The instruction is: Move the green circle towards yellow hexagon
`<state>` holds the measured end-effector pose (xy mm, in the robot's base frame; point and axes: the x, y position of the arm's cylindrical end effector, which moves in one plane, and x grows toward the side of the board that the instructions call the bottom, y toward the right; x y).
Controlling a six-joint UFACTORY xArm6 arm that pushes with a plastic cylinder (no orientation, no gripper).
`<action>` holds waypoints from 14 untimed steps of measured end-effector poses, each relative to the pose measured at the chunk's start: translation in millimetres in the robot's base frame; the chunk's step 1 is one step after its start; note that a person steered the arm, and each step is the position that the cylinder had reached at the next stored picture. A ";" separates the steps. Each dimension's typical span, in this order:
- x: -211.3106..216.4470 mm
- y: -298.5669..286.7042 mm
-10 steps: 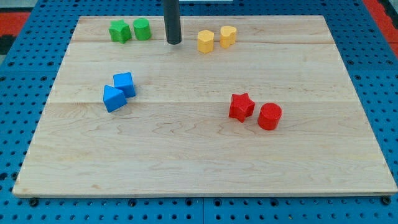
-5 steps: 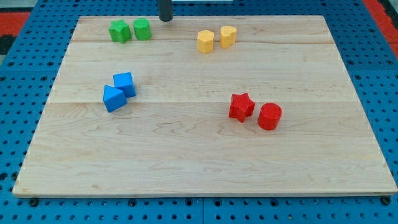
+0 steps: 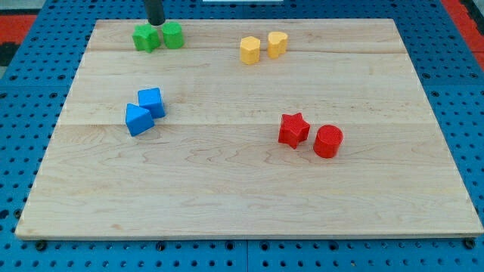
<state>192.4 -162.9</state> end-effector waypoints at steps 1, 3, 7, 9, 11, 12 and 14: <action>3.2 4.1; 16.2 18.3; 56.0 20.7; 73.9 20.6; 67.9 17.3; 65.6 12.7; 100.5 37.6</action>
<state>292.9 -125.3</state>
